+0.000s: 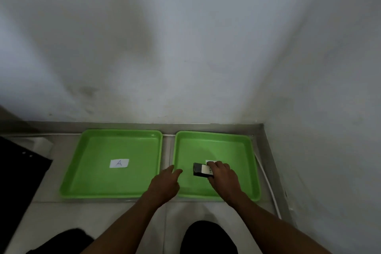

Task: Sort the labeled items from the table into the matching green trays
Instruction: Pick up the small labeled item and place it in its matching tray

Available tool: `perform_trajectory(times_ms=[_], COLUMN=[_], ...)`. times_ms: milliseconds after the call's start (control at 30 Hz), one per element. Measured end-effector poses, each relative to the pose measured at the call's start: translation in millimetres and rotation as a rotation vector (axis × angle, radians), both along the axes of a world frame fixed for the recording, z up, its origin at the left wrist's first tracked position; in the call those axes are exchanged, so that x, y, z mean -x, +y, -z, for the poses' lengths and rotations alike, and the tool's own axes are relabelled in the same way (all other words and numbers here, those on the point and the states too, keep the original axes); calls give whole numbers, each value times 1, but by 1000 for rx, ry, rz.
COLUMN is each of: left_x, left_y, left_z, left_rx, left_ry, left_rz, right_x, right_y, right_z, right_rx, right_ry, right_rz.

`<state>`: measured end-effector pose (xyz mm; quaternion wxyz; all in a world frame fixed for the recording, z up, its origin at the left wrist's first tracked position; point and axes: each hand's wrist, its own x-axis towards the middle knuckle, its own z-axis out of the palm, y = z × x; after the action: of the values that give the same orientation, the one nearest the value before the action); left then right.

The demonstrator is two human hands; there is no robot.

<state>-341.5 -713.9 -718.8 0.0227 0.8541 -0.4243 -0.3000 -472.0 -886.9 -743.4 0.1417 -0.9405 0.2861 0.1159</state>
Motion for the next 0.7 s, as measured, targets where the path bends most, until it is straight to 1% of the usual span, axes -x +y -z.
perform_trajectory(times_ms=[167,300,367,467,600,700], left_x=[-25,-30,-26,-20,-25,-28], left_y=[-27,-35,-37,-39,-40,-41], left_z=[52,87,90,90,85,75], left_rx=[-79,-75,-47,-47,-74,-112], left_ry=[-47,-27,-31,-3,10,12], left_rz=[74,7,-42,-63,-61,-19], right_x=[-48,-85,-94,-101,-100,-93], right_y=[-50,-82,-87,-88,-86,-87], right_z=[41,73,81,93,95,88], right_rx=[-31,-19,-7,16,54,96], right_ry=[29,45,43,34,-3,-24], right_rz=[4,5,10,14,25,17])
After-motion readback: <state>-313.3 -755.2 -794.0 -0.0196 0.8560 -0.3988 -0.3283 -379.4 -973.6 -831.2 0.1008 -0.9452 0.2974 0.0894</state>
